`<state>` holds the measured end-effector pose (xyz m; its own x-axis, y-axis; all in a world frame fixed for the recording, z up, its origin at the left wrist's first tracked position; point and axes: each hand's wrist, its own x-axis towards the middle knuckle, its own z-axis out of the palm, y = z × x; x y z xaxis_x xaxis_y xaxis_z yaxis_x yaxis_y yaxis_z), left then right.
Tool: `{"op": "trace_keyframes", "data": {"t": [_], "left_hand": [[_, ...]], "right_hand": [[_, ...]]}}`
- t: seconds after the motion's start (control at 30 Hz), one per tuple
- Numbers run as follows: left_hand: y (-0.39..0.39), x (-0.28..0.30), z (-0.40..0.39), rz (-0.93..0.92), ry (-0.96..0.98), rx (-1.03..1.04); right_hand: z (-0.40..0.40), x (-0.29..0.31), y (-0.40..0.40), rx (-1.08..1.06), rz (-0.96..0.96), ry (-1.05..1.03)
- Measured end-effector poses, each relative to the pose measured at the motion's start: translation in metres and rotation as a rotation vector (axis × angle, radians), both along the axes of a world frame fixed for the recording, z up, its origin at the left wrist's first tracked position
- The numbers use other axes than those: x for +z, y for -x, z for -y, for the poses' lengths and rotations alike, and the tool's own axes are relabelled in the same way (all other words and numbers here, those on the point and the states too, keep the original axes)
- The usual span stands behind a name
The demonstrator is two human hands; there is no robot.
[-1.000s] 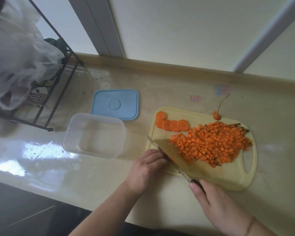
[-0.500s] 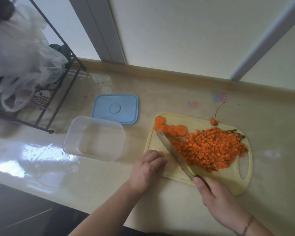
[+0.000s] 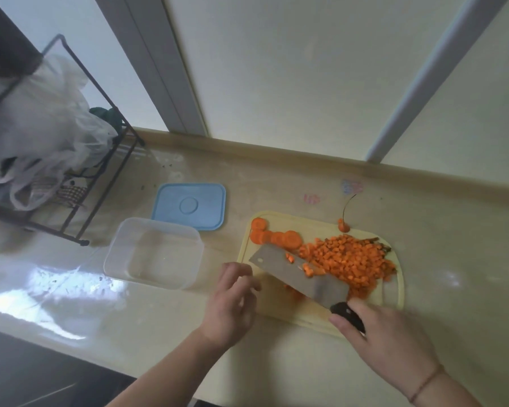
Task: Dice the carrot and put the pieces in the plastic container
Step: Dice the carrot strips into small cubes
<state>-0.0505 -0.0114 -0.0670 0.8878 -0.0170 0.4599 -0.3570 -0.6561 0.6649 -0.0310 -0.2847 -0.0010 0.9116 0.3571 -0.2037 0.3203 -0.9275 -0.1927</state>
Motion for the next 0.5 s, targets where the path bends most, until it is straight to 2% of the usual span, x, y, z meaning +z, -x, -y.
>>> {"op": "trace_keyframes", "data": {"t": [0.07,0.2,0.3,0.5], "left_hand": [[-0.006,0.015,0.009,0.022,-0.056,-0.081],[-0.030,0.021,0.031,-0.152,-0.229,-0.269],[-0.040,0.018,0.049,-0.258,-0.266,-0.259],[-0.051,0.023,0.067,-0.317,-0.276,-0.209]], "right_hand": [[-0.002,0.001,-0.004,0.051,0.063,0.067],[-0.002,0.004,-0.006,0.109,0.191,0.073],[-0.002,0.002,-0.004,0.112,0.206,0.085],[0.003,-0.003,0.000,0.114,0.234,0.097]]}}
